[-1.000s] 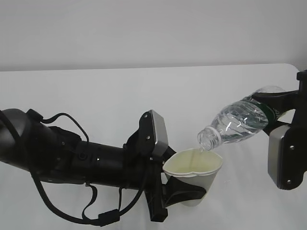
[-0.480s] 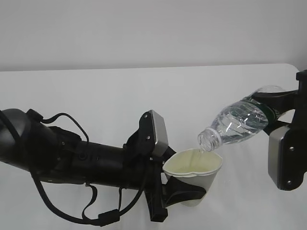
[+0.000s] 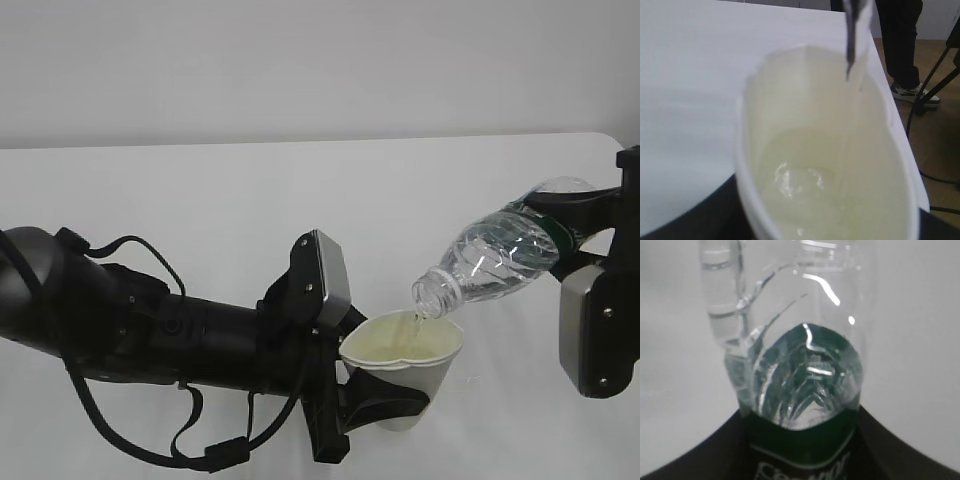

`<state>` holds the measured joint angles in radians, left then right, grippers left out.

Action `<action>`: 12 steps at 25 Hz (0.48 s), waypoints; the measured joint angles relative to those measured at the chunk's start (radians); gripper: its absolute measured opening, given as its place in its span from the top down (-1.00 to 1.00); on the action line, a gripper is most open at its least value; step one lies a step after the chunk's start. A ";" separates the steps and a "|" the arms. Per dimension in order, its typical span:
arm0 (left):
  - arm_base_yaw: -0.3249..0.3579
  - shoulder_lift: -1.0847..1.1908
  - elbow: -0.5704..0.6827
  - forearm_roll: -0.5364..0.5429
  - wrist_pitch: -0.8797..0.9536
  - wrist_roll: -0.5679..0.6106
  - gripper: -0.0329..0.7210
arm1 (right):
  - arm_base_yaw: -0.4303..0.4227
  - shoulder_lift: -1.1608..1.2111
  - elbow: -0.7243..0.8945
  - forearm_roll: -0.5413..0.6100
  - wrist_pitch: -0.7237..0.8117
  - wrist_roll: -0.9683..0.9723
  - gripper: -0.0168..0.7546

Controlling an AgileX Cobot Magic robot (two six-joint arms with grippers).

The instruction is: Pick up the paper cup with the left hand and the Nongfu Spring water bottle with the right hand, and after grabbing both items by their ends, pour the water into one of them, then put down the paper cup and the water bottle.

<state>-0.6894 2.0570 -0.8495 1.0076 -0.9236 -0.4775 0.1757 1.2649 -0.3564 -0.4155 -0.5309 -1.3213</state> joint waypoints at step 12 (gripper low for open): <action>0.000 0.000 0.000 0.000 0.002 0.000 -0.10 | 0.000 0.000 0.000 0.000 -0.009 -0.004 0.04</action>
<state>-0.6894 2.0570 -0.8495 1.0076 -0.9216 -0.4775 0.1757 1.2649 -0.3564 -0.4155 -0.5400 -1.3253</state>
